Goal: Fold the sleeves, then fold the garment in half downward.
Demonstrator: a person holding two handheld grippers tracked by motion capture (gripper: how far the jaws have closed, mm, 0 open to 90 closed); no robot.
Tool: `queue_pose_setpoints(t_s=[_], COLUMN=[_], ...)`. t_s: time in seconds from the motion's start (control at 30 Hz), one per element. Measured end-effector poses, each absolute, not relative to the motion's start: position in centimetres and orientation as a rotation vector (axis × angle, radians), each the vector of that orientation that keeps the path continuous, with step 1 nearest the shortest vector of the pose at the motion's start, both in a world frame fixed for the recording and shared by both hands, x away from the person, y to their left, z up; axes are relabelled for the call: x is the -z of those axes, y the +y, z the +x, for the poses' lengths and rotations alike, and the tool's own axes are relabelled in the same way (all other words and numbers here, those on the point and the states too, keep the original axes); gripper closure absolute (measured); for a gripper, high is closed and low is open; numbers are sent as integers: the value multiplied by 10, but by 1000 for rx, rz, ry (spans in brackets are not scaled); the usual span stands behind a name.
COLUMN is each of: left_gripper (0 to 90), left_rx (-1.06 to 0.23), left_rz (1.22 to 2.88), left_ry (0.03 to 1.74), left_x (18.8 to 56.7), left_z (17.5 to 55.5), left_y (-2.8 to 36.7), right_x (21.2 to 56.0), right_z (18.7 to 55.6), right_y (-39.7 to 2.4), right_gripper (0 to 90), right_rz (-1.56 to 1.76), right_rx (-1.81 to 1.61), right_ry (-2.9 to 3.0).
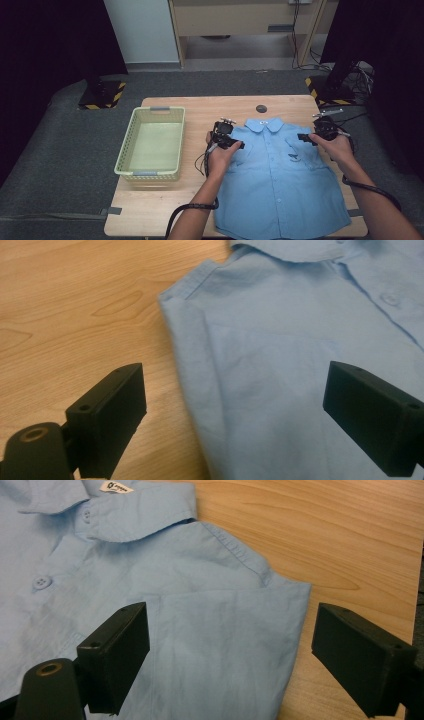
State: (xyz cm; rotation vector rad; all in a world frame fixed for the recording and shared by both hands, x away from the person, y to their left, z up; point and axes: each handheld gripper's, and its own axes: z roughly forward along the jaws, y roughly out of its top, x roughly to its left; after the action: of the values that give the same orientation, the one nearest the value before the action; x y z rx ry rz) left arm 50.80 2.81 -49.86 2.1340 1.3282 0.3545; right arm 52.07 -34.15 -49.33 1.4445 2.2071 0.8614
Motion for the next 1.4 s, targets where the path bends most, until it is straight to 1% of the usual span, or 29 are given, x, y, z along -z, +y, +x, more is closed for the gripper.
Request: queue_pose_setpoints(t_s=[0.33,0.67,1.0,1.1,1.3,1.33,1.4], left_gripper=[114,122,126,130,136,136,139], left_rx=[-378,-375,-387,-389,-396,-396,-399], left_rz=[2092,2104,2093,2090,2092,2091,2088], left_ry=[1358,1352,1358,1361,1355,1355,1357], left_x=[497,500,497,498,500,501,502], left_z=[525,523,519,518,518,518,518], left_y=[36,36,43,43,40,40,40], right_x=[503,513,522,524,529,529,528], right_z=[532,549,560,562,561,560,559], right_y=[-345,-342,-346,-345,-349,-349,-348], right_gripper=[166,250,222,230,286,307,379], right_rz=[1471,1466,1521,1531,1537,1531,1508], right_rx=[-850,-795,-792,-779,-782,-785,-800], right_ry=[2210,2194,2186,2184,2175,2176,2186])
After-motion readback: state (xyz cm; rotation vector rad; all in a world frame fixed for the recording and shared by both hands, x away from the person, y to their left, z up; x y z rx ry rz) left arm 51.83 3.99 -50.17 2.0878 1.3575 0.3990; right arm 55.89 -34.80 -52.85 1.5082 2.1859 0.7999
